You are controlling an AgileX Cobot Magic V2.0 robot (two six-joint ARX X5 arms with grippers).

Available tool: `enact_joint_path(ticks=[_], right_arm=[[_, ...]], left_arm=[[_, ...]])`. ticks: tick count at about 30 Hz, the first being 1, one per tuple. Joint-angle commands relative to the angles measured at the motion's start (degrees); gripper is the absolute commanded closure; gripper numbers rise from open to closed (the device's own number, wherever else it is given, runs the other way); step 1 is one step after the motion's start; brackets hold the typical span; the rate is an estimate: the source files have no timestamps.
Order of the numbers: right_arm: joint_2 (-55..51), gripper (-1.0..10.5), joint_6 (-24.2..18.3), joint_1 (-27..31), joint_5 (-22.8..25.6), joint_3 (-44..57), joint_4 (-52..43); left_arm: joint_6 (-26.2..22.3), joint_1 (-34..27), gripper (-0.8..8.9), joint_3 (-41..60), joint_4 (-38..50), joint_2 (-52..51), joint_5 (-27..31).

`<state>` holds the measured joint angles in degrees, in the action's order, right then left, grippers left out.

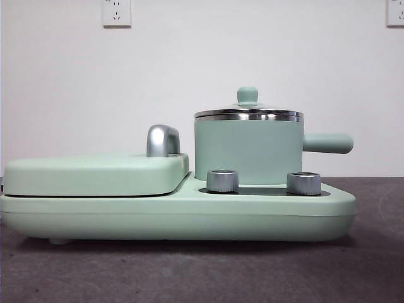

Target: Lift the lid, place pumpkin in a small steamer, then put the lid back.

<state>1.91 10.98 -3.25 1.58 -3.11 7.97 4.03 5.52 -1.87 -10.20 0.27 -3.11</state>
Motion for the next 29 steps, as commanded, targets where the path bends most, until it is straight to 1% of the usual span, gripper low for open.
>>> enact_joint_path(ticks=[1, 5, 11, 29], right_arm=[[-1.2, 9.4, -1.4, 0.2, 0.2, 1.4, -0.3], [-1.7, 9.4, -1.8, 0.2, 0.3, 2.5, 1.3], [-1.7, 9.4, -4.3, 0.2, 0.3, 2.5, 1.9], [-1.7, 9.4, -4.3, 0.2, 0.2, 2.5, 0.9]], left_arm=[[-0.5, 0.0, 7.98, 1.1, -0.1, -0.1, 0.1], [-0.5, 0.0, 7.98, 1.1, -0.1, -0.1, 0.1], [-0.5, 0.0, 7.98, 1.1, -0.1, -0.1, 0.1], [-0.5, 0.0, 7.98, 1.1, -0.1, -0.1, 0.1]])
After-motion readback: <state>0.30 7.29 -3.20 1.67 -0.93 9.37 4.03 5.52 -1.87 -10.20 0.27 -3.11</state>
